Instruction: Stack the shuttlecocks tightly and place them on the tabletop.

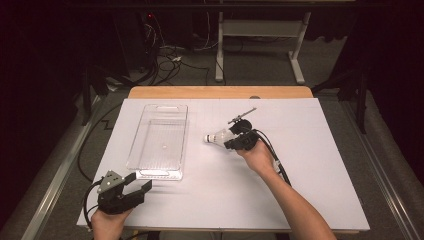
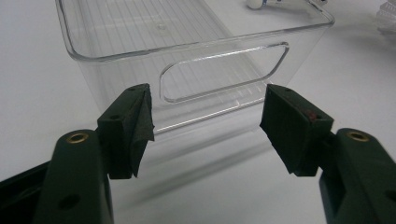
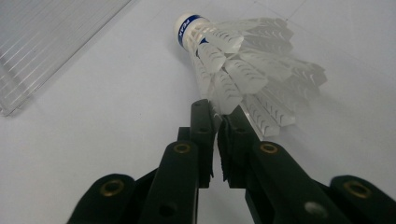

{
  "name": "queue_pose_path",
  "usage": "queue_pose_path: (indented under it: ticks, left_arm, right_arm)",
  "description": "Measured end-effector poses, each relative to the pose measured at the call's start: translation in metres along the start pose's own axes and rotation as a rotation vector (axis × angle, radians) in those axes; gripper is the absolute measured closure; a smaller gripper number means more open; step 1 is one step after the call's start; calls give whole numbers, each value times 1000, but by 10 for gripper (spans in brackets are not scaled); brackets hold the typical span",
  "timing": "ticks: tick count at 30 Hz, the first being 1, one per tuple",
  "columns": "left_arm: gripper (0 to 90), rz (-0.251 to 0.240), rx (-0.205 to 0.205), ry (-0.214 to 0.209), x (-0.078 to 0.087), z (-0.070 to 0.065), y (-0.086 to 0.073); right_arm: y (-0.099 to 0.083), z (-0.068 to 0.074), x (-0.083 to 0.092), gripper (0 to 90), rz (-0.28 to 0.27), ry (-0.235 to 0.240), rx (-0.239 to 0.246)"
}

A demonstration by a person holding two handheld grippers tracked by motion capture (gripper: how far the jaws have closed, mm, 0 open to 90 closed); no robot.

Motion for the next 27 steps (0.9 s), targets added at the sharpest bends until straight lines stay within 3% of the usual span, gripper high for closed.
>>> queue_pose_path:
  ticks: [27]
  left_arm:
    - [348,0,0,-1,0,0,0]
  right_arm:
    - [-2,-3,2,667,-8,-16,-30]
Point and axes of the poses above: each handheld gripper's, and its own axes: x roughly backward along the jaws, y roughly out of its top, z roughly to its left, the point moved 1 cm from there along -x, roughly forward along the jaws, and after that the axes turned 10 degrees about z, right-handed, at the moved point
